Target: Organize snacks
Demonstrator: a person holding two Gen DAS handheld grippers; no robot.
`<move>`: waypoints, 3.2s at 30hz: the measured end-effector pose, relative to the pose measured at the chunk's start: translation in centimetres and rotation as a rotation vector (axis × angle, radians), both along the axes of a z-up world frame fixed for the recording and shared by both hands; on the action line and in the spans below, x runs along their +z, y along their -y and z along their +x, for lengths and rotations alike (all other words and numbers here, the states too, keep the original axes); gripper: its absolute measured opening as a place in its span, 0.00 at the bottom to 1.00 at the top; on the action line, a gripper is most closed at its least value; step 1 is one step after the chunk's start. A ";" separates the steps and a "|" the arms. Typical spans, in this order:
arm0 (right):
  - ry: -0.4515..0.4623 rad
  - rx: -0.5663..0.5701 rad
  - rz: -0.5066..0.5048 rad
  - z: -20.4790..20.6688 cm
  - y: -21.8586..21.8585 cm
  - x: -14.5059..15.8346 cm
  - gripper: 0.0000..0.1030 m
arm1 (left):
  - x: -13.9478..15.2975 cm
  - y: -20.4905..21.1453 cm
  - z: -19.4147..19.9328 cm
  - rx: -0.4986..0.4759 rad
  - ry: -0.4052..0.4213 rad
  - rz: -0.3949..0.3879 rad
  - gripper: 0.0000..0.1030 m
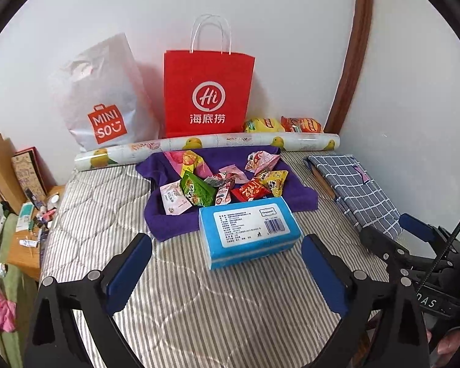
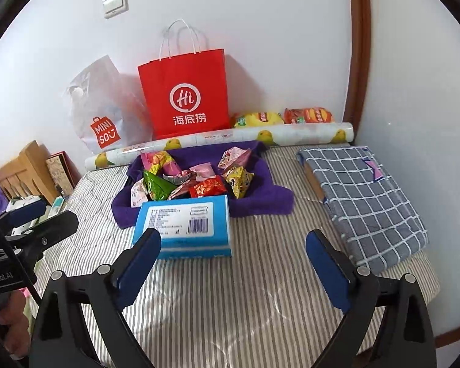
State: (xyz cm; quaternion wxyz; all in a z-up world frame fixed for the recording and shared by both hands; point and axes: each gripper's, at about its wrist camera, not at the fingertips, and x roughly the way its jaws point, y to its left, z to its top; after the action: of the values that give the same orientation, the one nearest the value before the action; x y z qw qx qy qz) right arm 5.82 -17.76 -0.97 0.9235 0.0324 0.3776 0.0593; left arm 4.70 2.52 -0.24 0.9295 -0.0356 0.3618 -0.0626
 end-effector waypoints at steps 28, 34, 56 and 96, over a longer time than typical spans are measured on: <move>0.039 -0.027 -0.029 -4.2 1.3 0.7 1.00 | 1.0 1.4 -4.1 0.050 0.028 0.048 0.97; 0.042 -0.024 -0.032 -4.2 1.2 0.7 1.00 | 1.0 1.4 -4.1 0.050 0.031 0.047 0.97; 0.045 -0.032 -0.028 -4.4 1.2 0.7 1.00 | 1.1 1.3 -4.2 0.046 0.029 0.042 0.97; 0.053 -0.034 -0.028 -4.8 1.2 1.2 1.00 | 1.3 1.3 -4.4 0.047 0.029 0.038 0.97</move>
State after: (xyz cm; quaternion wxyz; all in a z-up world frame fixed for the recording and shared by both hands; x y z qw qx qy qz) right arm 0.99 -18.92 0.27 0.9344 0.0246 0.3533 0.0391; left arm 0.35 1.21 1.02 0.9363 -0.0254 0.3486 -0.0341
